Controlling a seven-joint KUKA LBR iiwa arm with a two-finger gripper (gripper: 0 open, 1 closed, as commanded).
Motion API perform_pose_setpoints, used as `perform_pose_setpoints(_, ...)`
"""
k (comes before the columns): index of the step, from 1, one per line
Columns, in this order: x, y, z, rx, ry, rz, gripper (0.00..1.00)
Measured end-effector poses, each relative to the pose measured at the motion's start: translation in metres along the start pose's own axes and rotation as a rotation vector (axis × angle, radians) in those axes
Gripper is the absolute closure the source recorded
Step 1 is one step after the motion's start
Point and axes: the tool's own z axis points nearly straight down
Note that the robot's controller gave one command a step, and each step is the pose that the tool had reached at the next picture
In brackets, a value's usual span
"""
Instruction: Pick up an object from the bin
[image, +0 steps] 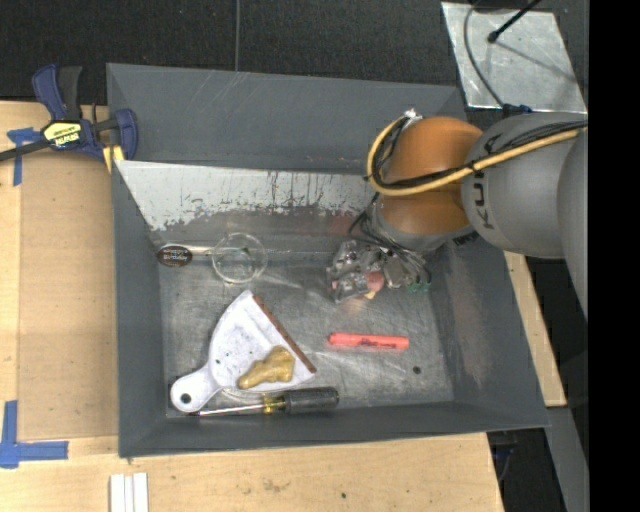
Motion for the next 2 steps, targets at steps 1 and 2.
perform_pose_setpoints(1,0.0612,0.0299,-0.1580,-0.002,0.017,-0.110,1.00)
perform_pose_setpoints(2,0.0623,0.0299,-0.1558,-0.004,0.022,-0.109,1.00)
